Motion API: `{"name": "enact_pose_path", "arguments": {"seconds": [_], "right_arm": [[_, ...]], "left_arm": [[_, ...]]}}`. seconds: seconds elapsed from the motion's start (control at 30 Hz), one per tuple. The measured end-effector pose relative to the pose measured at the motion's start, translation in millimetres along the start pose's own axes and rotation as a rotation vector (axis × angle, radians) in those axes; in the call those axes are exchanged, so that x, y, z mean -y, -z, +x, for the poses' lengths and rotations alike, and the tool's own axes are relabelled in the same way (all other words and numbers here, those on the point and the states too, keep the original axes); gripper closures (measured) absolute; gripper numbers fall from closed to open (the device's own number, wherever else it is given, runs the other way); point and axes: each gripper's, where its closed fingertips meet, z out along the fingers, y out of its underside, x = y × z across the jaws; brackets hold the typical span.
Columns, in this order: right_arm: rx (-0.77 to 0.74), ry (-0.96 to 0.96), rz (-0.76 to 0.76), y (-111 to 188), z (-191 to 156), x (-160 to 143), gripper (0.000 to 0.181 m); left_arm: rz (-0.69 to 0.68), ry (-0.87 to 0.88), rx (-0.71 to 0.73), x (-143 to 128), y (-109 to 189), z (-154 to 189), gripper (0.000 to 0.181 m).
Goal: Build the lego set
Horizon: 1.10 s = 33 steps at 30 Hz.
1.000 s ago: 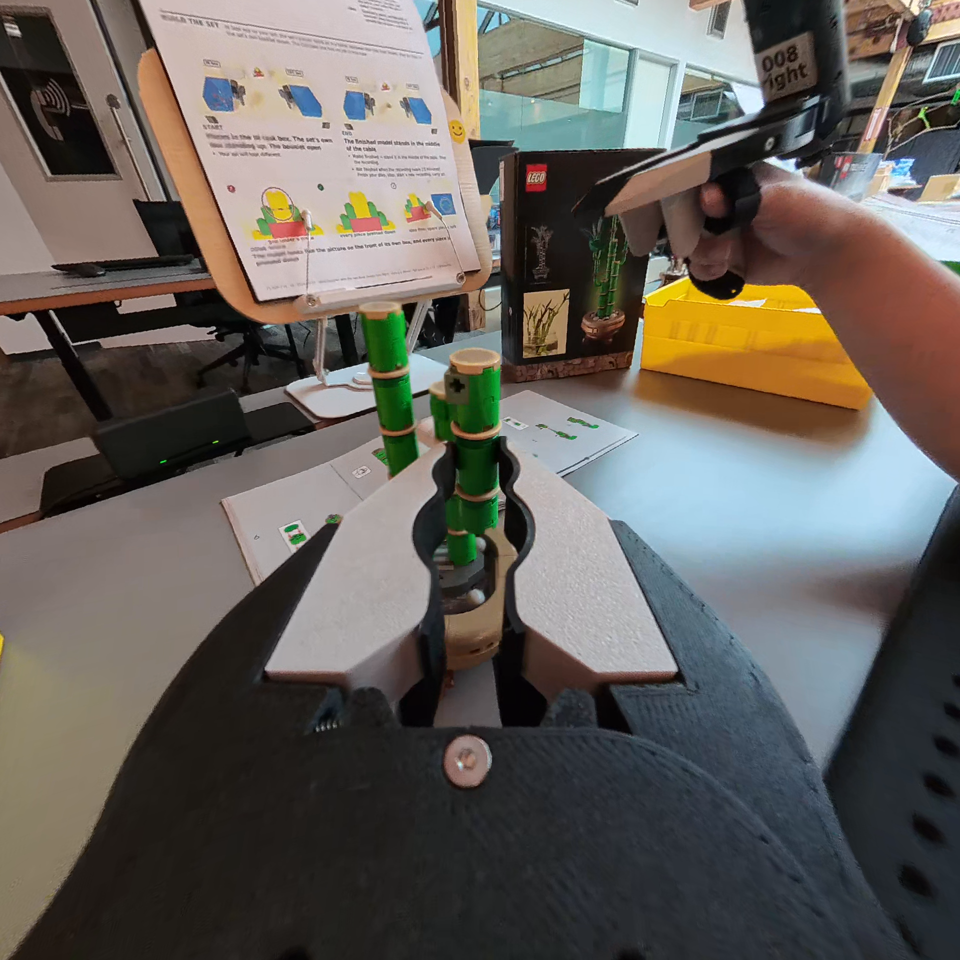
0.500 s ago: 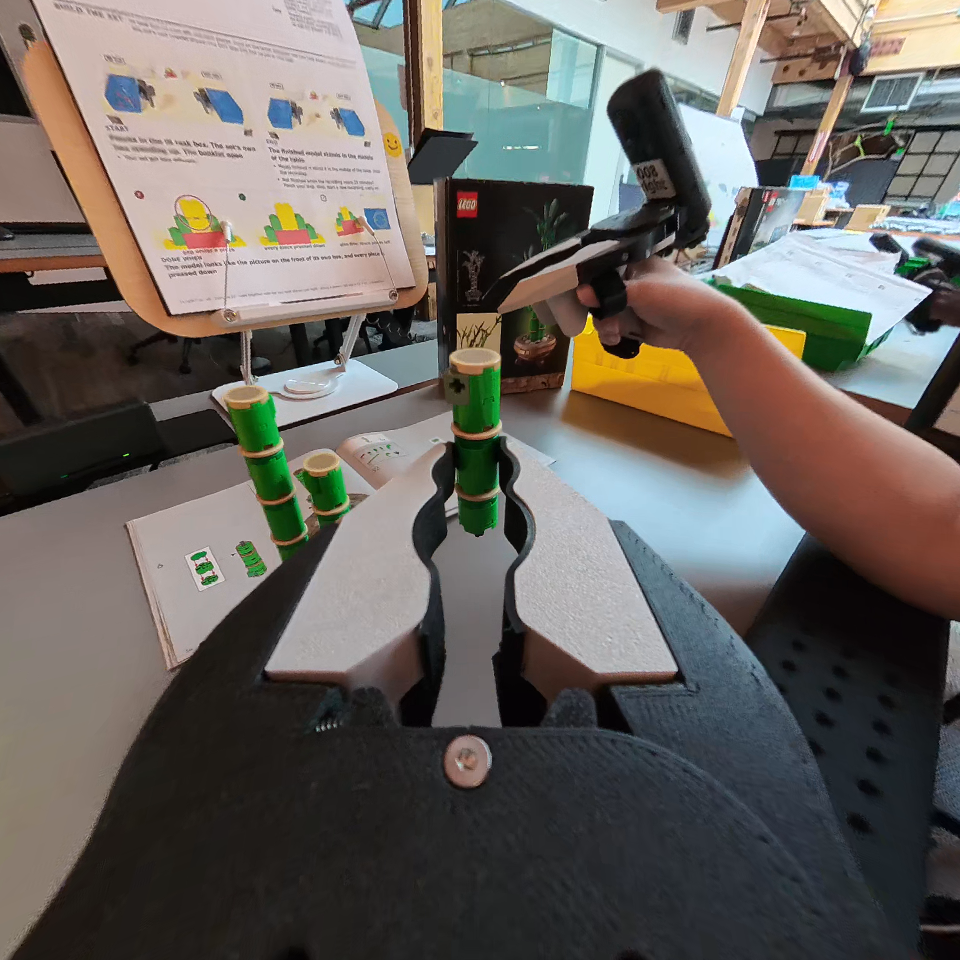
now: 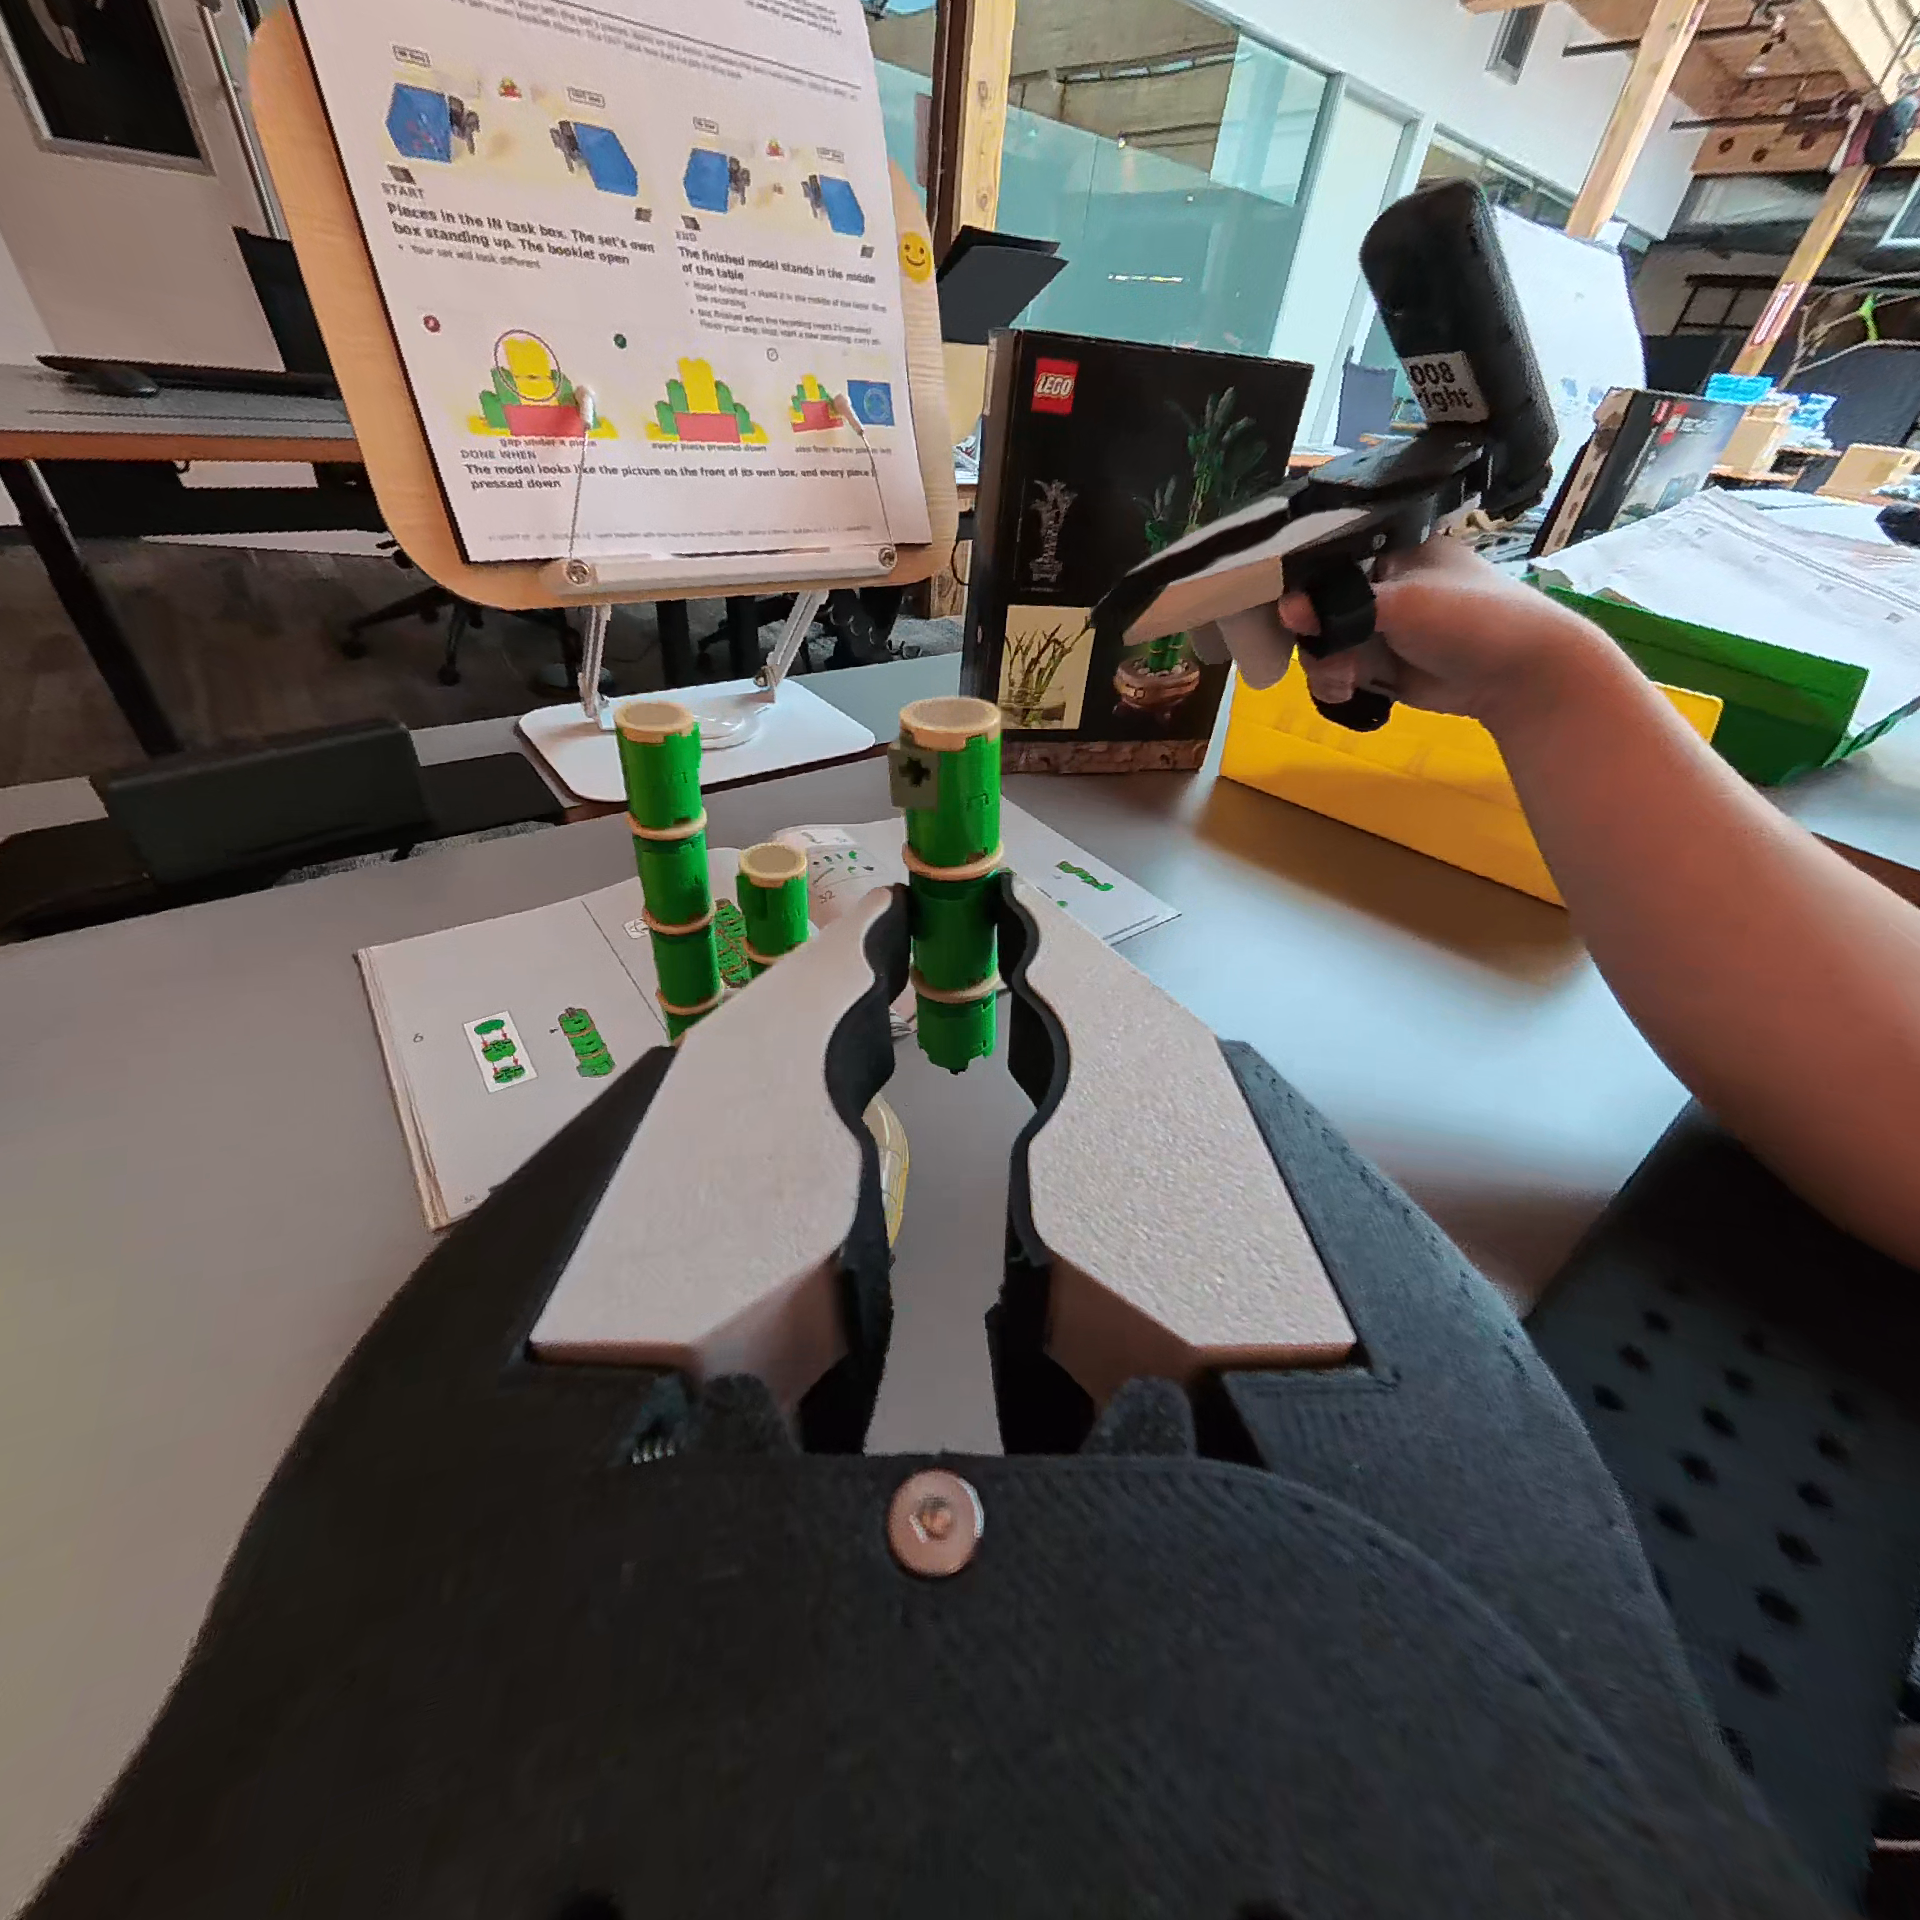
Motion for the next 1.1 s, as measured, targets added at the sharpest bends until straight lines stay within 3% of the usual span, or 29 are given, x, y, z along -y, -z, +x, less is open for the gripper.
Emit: {"name": "enact_pose_path", "arguments": {"seconds": [0.47,1.1], "right_arm": [[-0.015,0.129,-0.095,-12,-6,-13,0.150],[-0.043,0.213,-0.115,-15,-6,-14,0.151]], "left_arm": [[-0.004,-0.004,-0.001,5,-4,1,0.167],[0.001,-0.002,-0.007,-1,-2,3,0.167]]}}
